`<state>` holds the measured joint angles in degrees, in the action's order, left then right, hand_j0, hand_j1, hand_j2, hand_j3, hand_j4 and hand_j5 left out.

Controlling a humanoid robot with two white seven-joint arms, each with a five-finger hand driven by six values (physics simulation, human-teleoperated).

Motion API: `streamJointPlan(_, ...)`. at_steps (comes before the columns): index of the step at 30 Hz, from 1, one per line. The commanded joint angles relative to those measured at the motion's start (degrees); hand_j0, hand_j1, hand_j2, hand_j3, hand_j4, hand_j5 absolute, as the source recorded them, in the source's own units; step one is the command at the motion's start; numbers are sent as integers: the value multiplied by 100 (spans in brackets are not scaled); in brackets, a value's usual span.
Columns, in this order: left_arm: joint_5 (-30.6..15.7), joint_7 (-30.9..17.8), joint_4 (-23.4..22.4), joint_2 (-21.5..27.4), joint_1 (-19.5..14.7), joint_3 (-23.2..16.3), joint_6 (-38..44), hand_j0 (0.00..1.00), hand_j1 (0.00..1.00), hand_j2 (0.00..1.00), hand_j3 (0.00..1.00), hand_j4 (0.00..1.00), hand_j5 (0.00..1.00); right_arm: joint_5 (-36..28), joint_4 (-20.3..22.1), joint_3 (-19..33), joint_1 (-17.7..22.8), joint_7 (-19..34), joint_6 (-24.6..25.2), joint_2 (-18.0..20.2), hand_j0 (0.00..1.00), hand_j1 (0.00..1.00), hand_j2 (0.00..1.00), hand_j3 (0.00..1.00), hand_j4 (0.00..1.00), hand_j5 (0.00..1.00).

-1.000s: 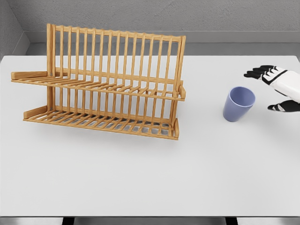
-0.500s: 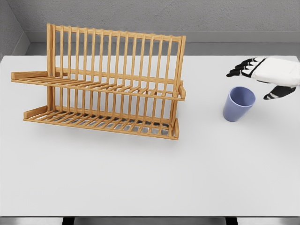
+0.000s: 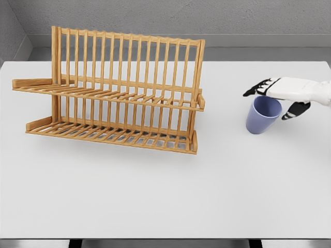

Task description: Right arm put cup on second shelf

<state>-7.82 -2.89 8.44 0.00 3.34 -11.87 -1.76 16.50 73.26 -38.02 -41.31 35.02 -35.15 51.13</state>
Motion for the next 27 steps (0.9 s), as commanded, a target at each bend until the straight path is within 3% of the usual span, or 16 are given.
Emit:
streamJointPlan(1,0,-1,0,0,0,0,0,100,100,100,100,100,100,-24,-49,-109,0,-2,15,-59,100,100,100,100,100,100)
streamJointPlan(24,0,-1,0,0,0,0,0,100,100,100,100,100,100,-51,285,-153,-18,-2,15,20,100,100,100,100,100,100)
streamJointPlan(25,0,-1,0,0,0,0,0,100,100,100,100,100,100,-51,285,-153,-18,-2,15,20,97,97,97,97,97,97)
streamJointPlan(26,0,-1,0,0,0,0,0,100,100,100,100,100,100,-51,285,-153,-18,-2,15,20,78,78,78,78,78,78)
streamJointPlan(27,0,-1,0,0,0,0,0,100,100,100,100,100,100,-51,276,-162,-18,-2,15,20,78,78,78,78,78,78)
